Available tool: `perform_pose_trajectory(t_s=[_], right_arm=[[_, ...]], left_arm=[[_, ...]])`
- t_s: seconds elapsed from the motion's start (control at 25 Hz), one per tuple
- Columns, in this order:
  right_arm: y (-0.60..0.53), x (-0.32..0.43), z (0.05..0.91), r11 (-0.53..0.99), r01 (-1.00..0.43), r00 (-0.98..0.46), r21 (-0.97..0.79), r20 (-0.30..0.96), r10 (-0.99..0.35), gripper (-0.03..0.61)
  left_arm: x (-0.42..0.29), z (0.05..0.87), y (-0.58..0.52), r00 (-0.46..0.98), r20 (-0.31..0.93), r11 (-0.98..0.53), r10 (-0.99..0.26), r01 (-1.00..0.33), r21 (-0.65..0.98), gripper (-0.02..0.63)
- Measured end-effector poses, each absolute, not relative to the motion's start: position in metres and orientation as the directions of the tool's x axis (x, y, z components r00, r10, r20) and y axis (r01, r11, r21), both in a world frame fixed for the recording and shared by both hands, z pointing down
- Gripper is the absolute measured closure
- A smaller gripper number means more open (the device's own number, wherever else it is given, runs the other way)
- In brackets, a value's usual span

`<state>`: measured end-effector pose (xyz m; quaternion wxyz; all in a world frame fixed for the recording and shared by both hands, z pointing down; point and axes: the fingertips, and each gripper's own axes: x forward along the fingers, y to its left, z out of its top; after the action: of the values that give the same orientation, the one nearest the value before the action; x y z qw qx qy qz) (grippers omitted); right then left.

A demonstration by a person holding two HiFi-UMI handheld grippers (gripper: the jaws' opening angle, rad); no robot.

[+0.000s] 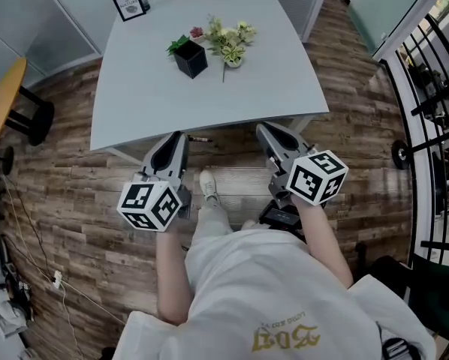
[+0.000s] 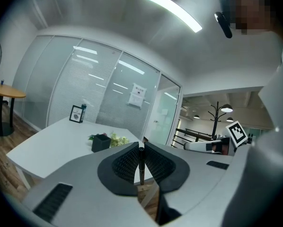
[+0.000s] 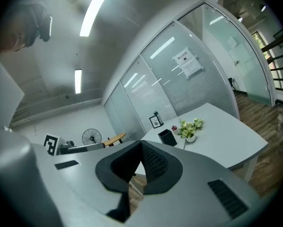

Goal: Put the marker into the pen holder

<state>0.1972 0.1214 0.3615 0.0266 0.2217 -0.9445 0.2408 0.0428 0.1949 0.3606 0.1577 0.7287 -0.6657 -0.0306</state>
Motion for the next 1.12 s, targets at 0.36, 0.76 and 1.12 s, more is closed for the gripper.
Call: perform_pose_trajectory(t_s=[0.36,0.76,1.12], right_arm=[[0.024,0.129,0.382,0.741,-0.488,-0.871,-0.462,0.204,-0.447,0.561],[-0.068,0.027,0.398,0.688,-0.542,-0.839,-0.482,0.27,-0.472,0.563],[-0.118,-0.023,0.409,0.654,-0.579,-0.814,-0.486,0.307,-0.493,0.563]], left_arm=[[-0.023,0.376,0.082,0.195,0.2,-0.131,-0.96,-0.947,0.293,0.571],[-0.122,0.384,-0.024,0.269,0.242,-0.183,-0.932,-0.927,0.327,0.571],[-0.17,0.392,-0.083,0.331,0.239,-0.227,-0.913,-0.898,0.377,0.571]])
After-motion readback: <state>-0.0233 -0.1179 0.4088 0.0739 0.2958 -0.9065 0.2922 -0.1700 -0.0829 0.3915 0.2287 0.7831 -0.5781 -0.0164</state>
